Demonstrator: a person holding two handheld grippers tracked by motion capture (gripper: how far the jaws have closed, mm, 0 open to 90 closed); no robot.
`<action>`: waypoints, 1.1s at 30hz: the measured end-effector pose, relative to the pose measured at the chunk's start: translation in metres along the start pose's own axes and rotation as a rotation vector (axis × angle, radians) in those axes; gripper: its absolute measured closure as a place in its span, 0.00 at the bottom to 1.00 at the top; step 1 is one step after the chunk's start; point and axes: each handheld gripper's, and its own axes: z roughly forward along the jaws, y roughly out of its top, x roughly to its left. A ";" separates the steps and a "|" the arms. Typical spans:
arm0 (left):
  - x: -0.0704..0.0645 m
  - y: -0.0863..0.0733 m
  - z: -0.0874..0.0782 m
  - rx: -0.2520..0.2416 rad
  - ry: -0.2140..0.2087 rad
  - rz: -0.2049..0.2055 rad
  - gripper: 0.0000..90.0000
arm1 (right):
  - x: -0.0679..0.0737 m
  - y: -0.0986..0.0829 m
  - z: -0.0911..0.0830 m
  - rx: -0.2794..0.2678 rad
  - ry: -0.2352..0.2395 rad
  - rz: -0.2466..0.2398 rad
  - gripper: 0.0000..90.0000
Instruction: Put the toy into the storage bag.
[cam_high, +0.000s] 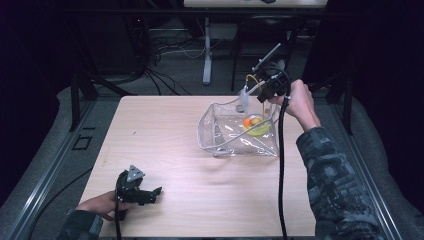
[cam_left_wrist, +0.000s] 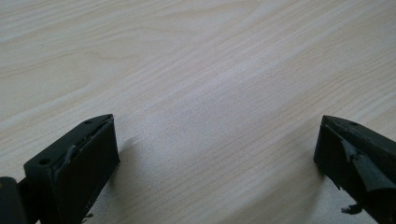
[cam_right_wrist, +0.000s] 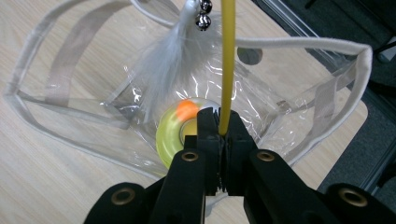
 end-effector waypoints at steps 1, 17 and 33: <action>0.000 0.000 0.000 0.000 0.000 -0.003 0.00 | 0.000 -0.001 0.002 0.006 0.002 0.000 0.98; 0.000 0.000 0.000 -0.001 0.000 -0.005 0.00 | -0.002 -0.011 0.022 0.056 0.016 0.011 0.98; 0.000 0.000 0.000 0.000 0.000 -0.001 0.00 | -0.002 -0.009 0.036 0.133 0.021 0.017 0.98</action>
